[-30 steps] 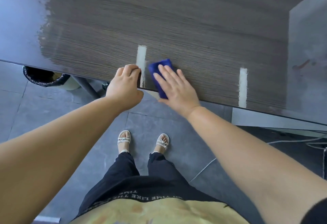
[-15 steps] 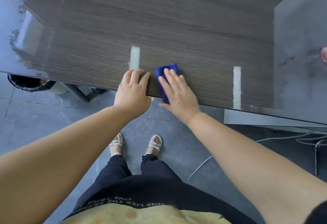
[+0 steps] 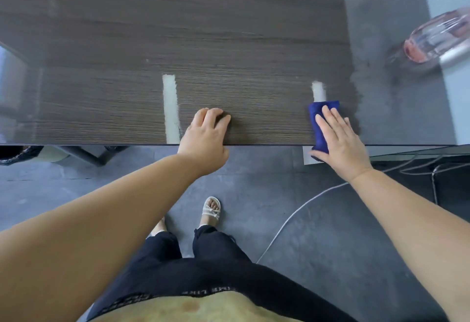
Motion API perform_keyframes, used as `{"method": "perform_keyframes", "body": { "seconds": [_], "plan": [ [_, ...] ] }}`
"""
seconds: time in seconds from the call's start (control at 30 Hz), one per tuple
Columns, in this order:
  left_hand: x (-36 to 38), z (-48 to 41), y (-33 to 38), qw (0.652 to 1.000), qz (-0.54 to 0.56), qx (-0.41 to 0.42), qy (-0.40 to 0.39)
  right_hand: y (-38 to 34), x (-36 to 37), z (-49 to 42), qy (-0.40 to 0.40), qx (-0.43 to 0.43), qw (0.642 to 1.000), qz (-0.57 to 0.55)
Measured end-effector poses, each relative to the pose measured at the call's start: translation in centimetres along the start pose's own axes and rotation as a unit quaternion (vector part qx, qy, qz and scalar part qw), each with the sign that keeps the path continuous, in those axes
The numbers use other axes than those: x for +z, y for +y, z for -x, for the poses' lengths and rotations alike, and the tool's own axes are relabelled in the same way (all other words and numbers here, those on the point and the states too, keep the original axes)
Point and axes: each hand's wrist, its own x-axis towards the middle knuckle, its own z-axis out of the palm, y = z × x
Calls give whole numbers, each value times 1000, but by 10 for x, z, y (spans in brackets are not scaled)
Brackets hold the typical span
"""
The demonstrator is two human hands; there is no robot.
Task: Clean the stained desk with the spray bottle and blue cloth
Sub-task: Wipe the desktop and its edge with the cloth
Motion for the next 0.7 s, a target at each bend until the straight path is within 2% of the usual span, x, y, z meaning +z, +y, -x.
{"method": "perform_keyframes", "body": {
  "seconds": [0.07, 0.27, 0.4, 0.47, 0.6, 0.7],
  "plan": [
    [0, 0, 1, 1000, -9, -4, -5, -17, 4, -8, 7, -14, 1000, -10],
    [-6, 1, -5, 1000, 5, 1, 0, -130, 12, -57, 63, -142, 987, -52],
    [-7, 1, -6, 1000, -4, 0, -11, -117, 11, -56, 56, -170, 983, -28],
    [-6, 1, -6, 999, -26, 1, -18, -82, 8, -41, 41, -145, 989, -11],
    [-8, -3, -6, 998, -43, 8, -39, -15, -3, -7, -11, -38, 999, 1],
    [-12, -5, -7, 998, -37, 10, -55, 11, -11, 4, -54, 24, 998, -3]
  ]
}}
